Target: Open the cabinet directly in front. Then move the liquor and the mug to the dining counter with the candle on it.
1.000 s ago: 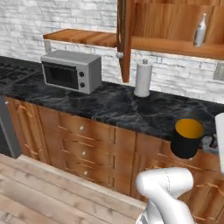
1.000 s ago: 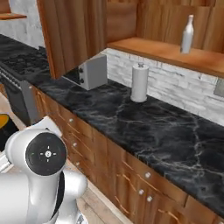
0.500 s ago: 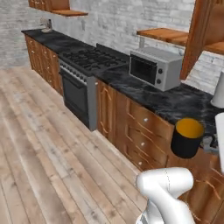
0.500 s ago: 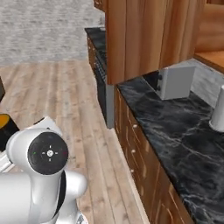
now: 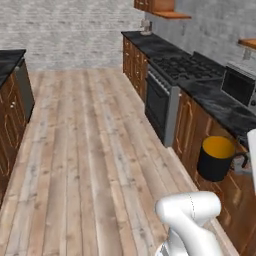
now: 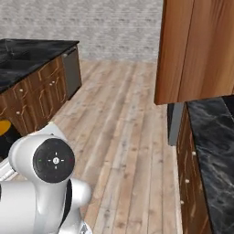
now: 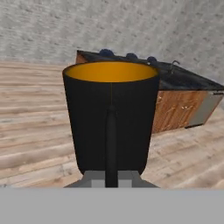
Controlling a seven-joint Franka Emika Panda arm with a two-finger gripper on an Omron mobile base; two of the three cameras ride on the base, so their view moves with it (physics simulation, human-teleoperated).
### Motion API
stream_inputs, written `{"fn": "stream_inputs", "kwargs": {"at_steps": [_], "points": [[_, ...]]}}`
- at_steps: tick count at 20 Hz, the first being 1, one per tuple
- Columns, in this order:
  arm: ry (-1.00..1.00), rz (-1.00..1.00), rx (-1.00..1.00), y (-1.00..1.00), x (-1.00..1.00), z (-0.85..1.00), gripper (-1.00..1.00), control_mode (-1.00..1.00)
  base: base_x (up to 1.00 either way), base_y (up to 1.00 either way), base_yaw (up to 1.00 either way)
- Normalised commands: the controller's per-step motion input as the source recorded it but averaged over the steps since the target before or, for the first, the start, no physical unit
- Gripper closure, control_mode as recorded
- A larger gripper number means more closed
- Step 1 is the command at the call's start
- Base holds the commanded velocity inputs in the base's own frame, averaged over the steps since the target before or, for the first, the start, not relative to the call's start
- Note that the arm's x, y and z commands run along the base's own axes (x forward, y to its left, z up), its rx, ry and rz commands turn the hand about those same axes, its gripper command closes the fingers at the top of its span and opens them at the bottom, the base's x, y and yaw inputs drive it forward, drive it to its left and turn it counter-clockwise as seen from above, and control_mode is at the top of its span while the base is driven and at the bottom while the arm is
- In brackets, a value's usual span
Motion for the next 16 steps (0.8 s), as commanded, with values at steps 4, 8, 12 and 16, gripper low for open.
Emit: {"fn": "stream_inputs", "kwargs": {"at_steps": [4, 8, 12, 16], "points": [[0.0, 0.0, 0.0, 0.0, 0.0, 0.0, 1.0, 1.0, 0.0, 0.0, 0.66], [0.0, 0.0, 0.0, 0.0, 0.0, 0.0, 1.0, 1.0, 0.04, 0.0, 0.53], [0.0, 0.0, 0.0, 0.0, 0.0, 0.0, 1.0, 1.0, 0.27, 0.0, 0.27], [0.0, 0.0, 0.0, 0.0, 0.0, 0.0, 1.0, 1.0, 0.56, 0.0, 0.03]]}}
